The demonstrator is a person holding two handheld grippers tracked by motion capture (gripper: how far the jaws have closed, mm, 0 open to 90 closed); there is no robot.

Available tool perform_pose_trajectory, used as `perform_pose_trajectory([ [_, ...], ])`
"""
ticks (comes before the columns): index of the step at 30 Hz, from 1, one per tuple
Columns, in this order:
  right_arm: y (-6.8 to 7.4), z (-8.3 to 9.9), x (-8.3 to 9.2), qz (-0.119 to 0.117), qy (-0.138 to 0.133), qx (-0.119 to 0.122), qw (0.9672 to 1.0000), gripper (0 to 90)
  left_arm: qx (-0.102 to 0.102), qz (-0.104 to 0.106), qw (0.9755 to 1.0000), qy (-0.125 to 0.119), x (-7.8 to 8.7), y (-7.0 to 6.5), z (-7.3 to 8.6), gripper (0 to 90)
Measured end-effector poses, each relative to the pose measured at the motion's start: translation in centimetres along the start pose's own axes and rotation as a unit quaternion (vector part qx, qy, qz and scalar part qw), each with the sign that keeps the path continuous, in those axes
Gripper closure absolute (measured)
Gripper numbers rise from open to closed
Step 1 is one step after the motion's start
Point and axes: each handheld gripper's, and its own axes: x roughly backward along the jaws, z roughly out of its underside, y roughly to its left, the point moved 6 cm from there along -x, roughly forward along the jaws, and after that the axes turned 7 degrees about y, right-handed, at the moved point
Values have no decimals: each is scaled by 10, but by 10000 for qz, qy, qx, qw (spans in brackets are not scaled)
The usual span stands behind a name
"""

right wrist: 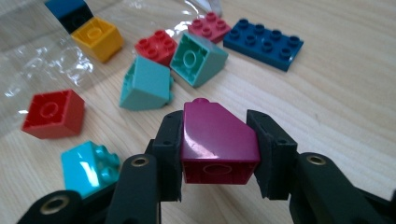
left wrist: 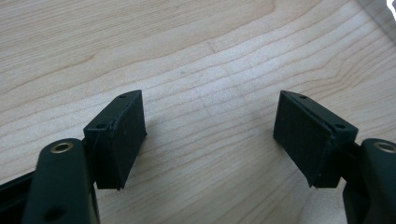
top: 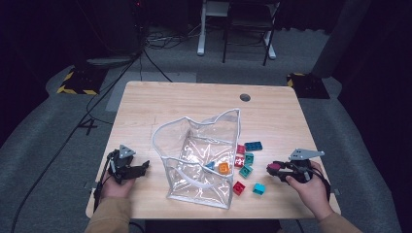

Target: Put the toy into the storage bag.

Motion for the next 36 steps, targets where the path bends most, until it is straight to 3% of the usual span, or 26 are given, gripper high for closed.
perform_pose_trajectory([
  [17, 8, -66, 45, -157, -577, 273, 9978, 592, 0, -13, 10000, -1, 0, 0, 0, 255],
  [36, 23, -117, 81, -300, -813, 536, 9948, 592, 33, -14, 10000, 5, 0, 0, 0, 254],
])
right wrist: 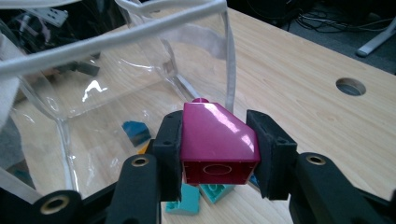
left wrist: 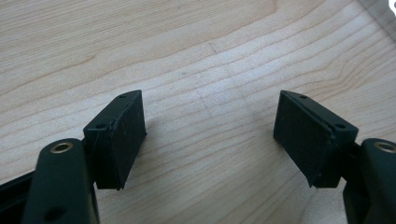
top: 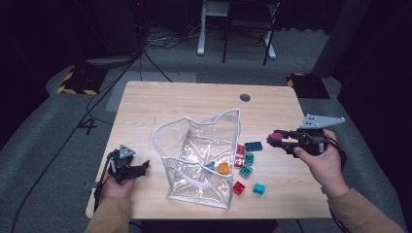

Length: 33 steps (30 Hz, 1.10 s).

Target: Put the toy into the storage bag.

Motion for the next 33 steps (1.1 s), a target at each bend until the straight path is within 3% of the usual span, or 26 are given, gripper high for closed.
perform_pose_trajectory([
  [14, 16, -51, 1, -316, -69, 269, 9991, 593, 15, -18, 10000, -7, -1, 0, -1, 250],
  [20, 29, -76, -4, -473, -108, 409, 9980, 593, 14, -21, 10000, -5, -1, 0, -1, 249],
  [33, 54, -105, -25, -776, 35, 537, 9955, 592, 50, -37, 10000, -11, -1, 0, -1, 243],
])
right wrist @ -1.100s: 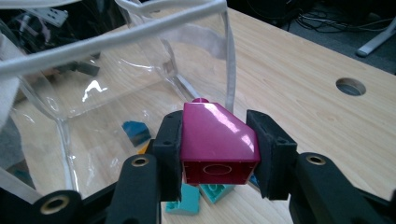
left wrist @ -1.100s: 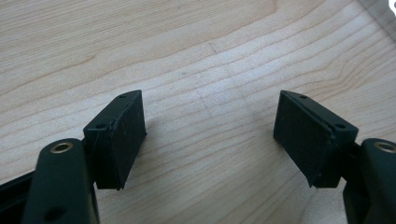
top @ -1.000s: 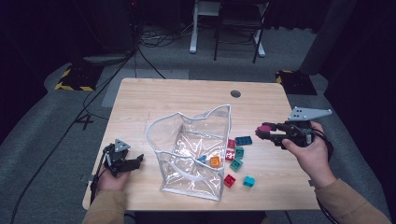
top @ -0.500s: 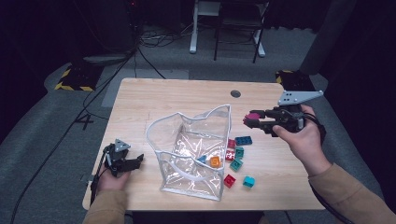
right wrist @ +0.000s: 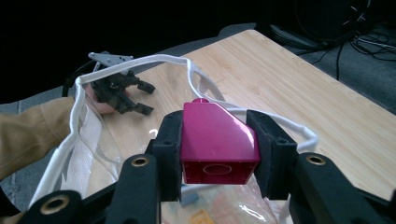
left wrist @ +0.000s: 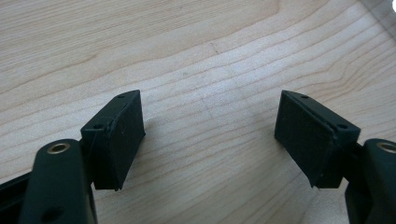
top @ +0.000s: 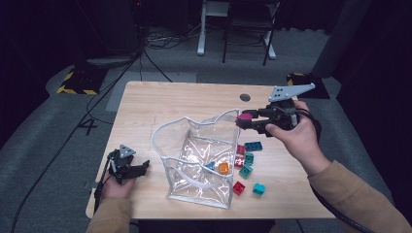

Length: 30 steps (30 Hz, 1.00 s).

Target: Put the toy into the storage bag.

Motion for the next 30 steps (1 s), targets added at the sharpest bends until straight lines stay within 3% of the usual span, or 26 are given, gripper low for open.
perform_pose_trajectory([
  [8, 16, -18, -19, -181, 57, 147, 9997, 592, 3, -26, 10000, 14, 0, 1, 0, 235],
  [15, 26, -29, -37, -319, 122, 137, 9993, 593, 4, -30, 10000, 23, 0, 0, 0, 232],
  [21, 33, -32, -60, -469, 231, 1, 9986, 592, 30, -36, 10000, 20, -1, 0, -1, 230],
  [30, 50, -25, -91, -615, 559, 86, 9965, 592, 28, -42, 10000, 20, -1, 0, -1, 230],
])
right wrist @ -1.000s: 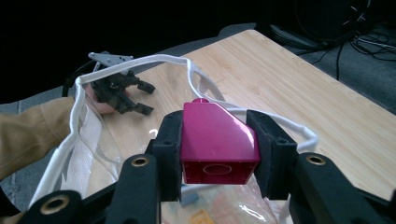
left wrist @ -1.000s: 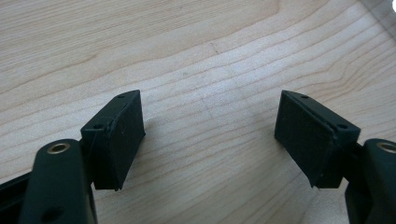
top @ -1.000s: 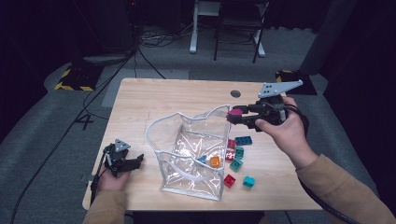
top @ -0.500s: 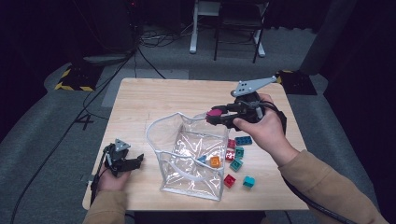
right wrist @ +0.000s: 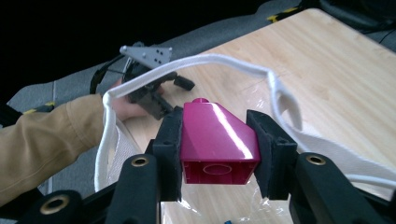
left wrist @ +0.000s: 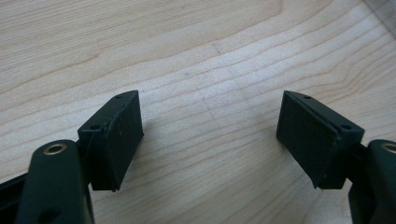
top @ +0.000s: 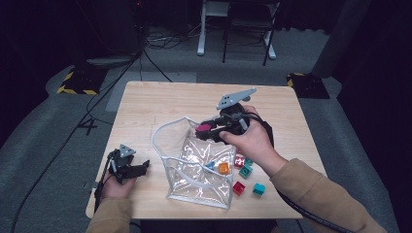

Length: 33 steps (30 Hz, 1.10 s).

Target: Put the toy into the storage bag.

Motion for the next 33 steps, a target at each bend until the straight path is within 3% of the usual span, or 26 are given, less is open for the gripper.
perform_pose_trajectory([
  [13, 7, 23, -20, -61, 573, -85, 9983, 592, 1, -1, 10000, 0, 0, 0, 0, 230],
  [29, 6, 39, -29, -32, 1015, -23, 9948, 589, -6, -1, 10000, 6, 0, 0, 0, 230],
  [33, 7, 38, -28, -105, 974, -49, 9952, 481, 1, 1, 10000, 1, 0, 0, 0, 230],
])
